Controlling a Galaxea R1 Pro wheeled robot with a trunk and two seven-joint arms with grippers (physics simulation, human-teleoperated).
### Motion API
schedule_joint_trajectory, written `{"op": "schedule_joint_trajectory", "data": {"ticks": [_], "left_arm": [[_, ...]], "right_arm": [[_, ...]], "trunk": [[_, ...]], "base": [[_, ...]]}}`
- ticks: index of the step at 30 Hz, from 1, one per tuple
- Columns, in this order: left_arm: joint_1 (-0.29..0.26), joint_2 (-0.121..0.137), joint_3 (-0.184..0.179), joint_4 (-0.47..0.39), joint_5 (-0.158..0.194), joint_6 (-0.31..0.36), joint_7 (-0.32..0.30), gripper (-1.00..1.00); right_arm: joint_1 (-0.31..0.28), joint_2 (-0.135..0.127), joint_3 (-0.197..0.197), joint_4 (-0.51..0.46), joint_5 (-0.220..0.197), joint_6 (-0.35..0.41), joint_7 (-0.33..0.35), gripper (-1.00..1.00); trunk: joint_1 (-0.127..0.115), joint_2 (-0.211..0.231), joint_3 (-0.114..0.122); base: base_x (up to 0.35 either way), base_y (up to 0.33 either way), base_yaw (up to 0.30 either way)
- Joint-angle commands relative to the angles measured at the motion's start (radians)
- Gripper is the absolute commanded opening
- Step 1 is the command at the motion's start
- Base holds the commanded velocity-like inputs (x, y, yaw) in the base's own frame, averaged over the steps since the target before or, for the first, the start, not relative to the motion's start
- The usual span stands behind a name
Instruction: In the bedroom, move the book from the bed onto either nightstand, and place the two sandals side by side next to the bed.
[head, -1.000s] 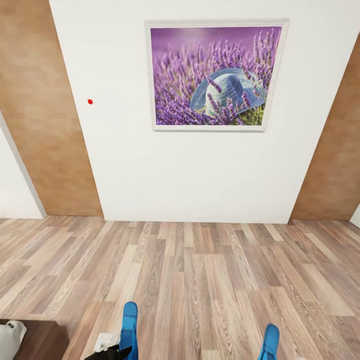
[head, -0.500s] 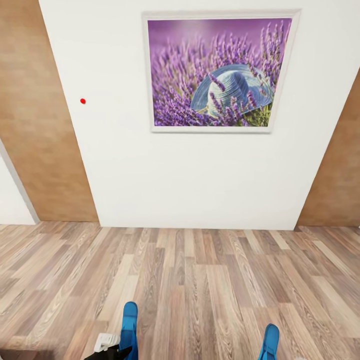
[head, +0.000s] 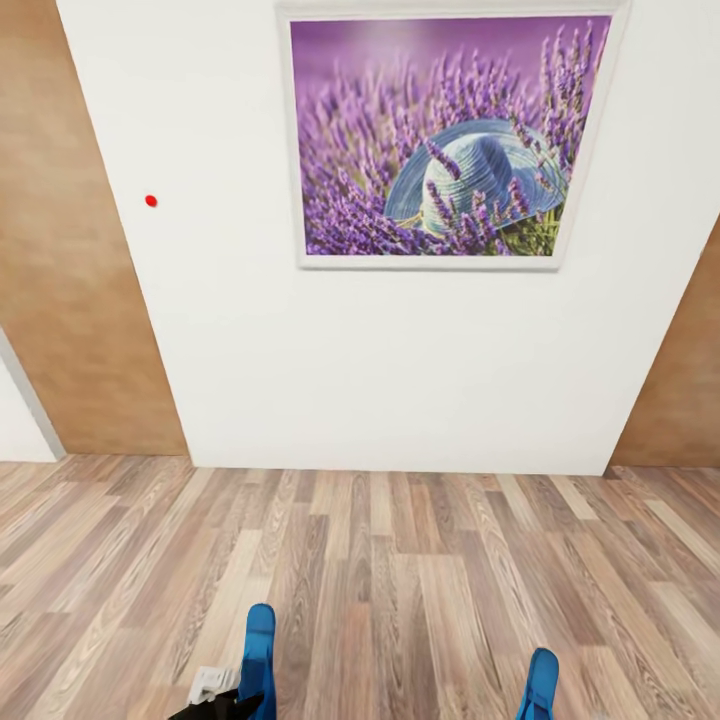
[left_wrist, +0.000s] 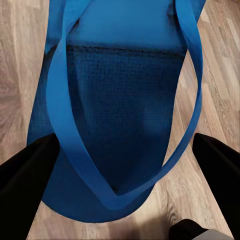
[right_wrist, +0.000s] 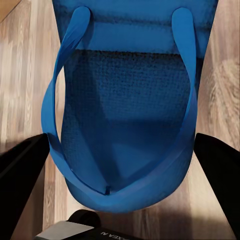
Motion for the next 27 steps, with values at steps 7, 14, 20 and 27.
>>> {"op": "schedule_joint_trajectory", "data": {"ticks": [7, 14, 20, 27], "left_arm": [[-0.001, 0.001, 0.007, 0.001, -0.003, -0.004, -0.003, -1.0], [-0.001, 0.0, 0.006, 0.001, -0.003, -0.004, -0.003, -1.0], [-0.001, 0.0, 0.006, 0.001, -0.003, -0.004, -0.003, -1.0], [-0.001, 0.0, 0.006, 0.001, -0.003, -0.004, -0.003, -1.0]], "right_arm": [[-0.001, 0.0, -0.007, 0.0, 0.0, 0.005, 0.004, -1.0], [-0.001, 0.0, -0.007, 0.0, 0.0, 0.005, 0.004, -1.0], [-0.001, 0.0, -0.007, 0.0, 0.0, 0.005, 0.004, -1.0], [-0.001, 0.0, -0.007, 0.0, 0.0, 0.005, 0.004, -1.0]], "trunk": [[0.001, 0.0, -0.001], [0.001, 0.0, -0.001], [0.001, 0.0, -0.001], [0.001, 0.0, -0.001]], "base": [[0.33, 0.0, 0.003], [0.33, 0.0, 0.0], [0.33, 0.0, 0.0], [0.33, 0.0, 0.0]]}}
